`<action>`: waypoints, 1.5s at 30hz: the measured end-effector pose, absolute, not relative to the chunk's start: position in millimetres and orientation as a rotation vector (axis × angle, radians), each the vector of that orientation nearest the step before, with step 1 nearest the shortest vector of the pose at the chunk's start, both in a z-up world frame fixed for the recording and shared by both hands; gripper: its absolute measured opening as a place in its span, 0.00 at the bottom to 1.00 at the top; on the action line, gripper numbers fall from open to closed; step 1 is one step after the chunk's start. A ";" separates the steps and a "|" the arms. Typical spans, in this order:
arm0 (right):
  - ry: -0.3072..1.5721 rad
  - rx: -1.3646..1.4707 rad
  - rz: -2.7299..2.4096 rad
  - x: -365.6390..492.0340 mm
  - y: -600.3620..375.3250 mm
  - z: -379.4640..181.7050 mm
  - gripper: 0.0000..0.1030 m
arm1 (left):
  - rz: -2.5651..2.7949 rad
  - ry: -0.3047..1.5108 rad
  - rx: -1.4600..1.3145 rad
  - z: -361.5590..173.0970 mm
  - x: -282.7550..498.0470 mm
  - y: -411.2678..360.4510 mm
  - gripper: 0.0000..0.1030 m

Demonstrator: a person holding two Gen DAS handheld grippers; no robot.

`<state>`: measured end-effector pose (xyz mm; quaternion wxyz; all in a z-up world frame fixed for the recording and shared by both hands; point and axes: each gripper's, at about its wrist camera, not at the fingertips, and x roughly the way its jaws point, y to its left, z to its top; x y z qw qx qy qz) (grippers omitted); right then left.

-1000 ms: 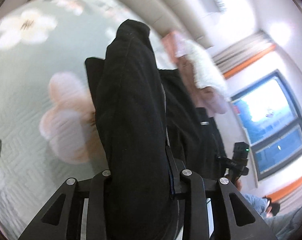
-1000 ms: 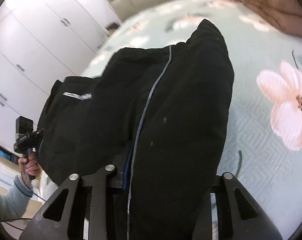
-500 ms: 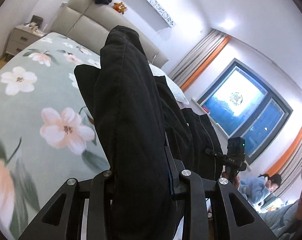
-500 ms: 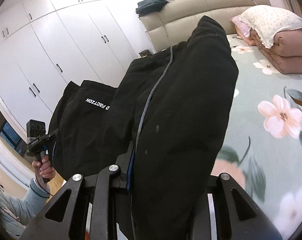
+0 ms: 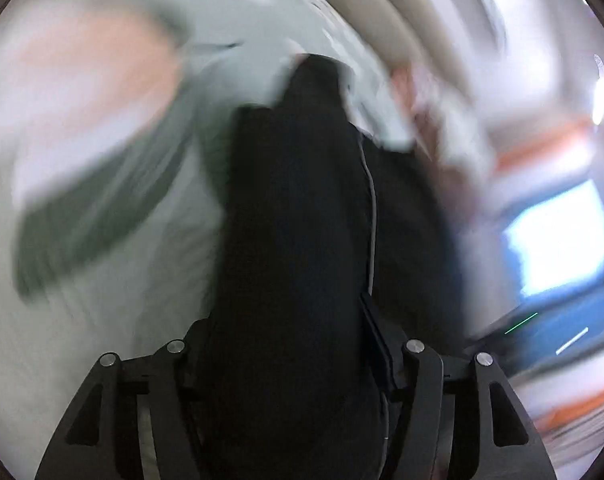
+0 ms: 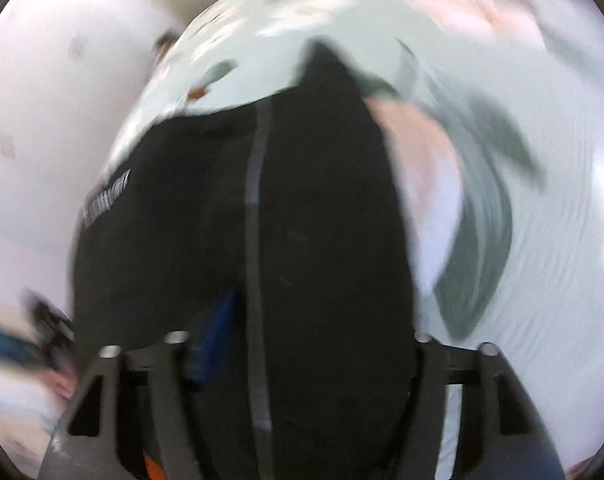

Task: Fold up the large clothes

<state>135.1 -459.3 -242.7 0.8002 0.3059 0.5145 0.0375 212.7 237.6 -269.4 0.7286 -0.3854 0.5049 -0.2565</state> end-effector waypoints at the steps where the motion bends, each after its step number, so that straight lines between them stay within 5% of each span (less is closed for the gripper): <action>1: 1.089 0.783 0.093 124.1 -477.4 -251.1 0.66 | -0.552 1.115 -0.909 -270.5 211.8 249.2 0.61; 4: 1.065 0.801 0.069 101.7 -496.9 -242.3 0.67 | -0.451 1.068 -0.762 -238.9 201.4 266.6 0.61; 12: 0.899 0.204 -0.093 65.8 -419.8 -134.5 0.73 | -0.471 0.892 -0.291 -121.0 167.2 186.1 0.59; 20: 1.105 0.178 -0.143 75.8 -323.7 -219.3 0.76 | -0.424 1.057 -0.076 -181.3 153.0 77.8 0.58; 28: 1.126 0.113 -0.319 56.6 -285.2 -196.1 0.79 | -0.224 0.976 0.194 -172.3 122.8 43.3 0.61; 35: 0.968 0.126 -0.250 27.3 -258.6 -107.7 0.79 | -0.175 0.819 0.177 -77.8 75.2 48.6 0.61; 45: 0.531 0.128 -0.190 37.4 -206.7 100.6 0.93 | -0.182 0.511 0.045 137.9 40.2 56.7 0.72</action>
